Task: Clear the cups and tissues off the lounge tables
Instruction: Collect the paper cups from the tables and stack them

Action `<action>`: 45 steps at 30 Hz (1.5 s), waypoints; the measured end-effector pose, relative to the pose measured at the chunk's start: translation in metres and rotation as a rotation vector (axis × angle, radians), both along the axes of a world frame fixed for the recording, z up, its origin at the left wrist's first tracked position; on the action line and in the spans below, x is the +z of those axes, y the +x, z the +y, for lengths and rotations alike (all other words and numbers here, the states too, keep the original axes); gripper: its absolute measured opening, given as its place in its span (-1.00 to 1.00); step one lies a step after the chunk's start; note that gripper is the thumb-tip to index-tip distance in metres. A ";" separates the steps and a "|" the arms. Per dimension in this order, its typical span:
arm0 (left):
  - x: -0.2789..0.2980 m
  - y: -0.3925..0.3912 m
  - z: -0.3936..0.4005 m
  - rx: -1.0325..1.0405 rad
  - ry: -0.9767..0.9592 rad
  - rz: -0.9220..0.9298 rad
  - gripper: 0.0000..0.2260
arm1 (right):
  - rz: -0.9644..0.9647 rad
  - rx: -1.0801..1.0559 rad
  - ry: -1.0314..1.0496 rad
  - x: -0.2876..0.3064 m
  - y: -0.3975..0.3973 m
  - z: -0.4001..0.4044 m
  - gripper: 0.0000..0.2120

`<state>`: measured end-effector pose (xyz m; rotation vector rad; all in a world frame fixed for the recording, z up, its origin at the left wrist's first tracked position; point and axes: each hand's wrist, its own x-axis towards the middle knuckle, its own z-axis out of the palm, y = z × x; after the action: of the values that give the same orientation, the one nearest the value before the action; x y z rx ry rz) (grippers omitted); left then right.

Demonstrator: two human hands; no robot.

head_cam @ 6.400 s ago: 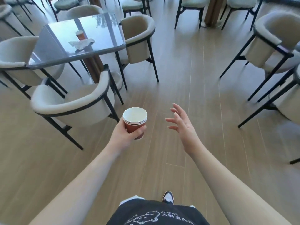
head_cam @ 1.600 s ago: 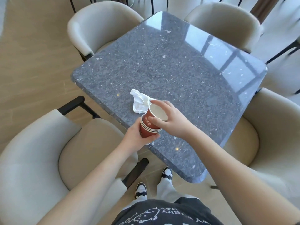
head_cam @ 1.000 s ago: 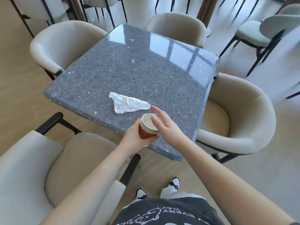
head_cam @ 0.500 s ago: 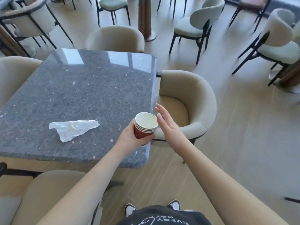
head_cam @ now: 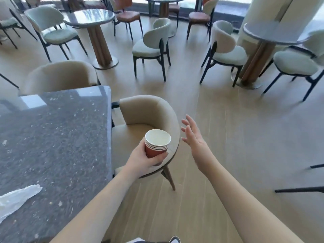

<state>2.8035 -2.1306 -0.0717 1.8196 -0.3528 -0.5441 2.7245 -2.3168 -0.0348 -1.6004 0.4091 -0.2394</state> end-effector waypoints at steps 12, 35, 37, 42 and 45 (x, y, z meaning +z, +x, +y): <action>0.000 0.069 -0.064 -0.060 -0.098 0.071 -0.43 | -0.016 -0.142 0.052 -0.007 0.039 -0.057 -0.39; 0.002 0.169 -0.278 -0.211 -0.038 -0.033 -0.40 | -0.025 -0.230 -0.039 -0.010 0.102 -0.241 -0.28; 0.001 0.173 -0.307 -0.184 -0.034 -0.023 -0.40 | -0.019 -0.220 -0.030 -0.012 0.102 -0.275 -0.28; 0.000 0.173 -0.371 -0.143 -0.034 0.017 -0.39 | -0.014 -0.183 -0.032 -0.011 0.106 -0.354 -0.33; 0.004 0.172 -0.397 -0.131 -0.016 0.008 -0.39 | -0.025 -0.178 -0.020 -0.010 0.112 -0.386 -0.32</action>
<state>2.9753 -2.5276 -0.0679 1.7868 -0.4725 -0.6371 2.8368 -2.7027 -0.0447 -1.5800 0.5315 -0.3995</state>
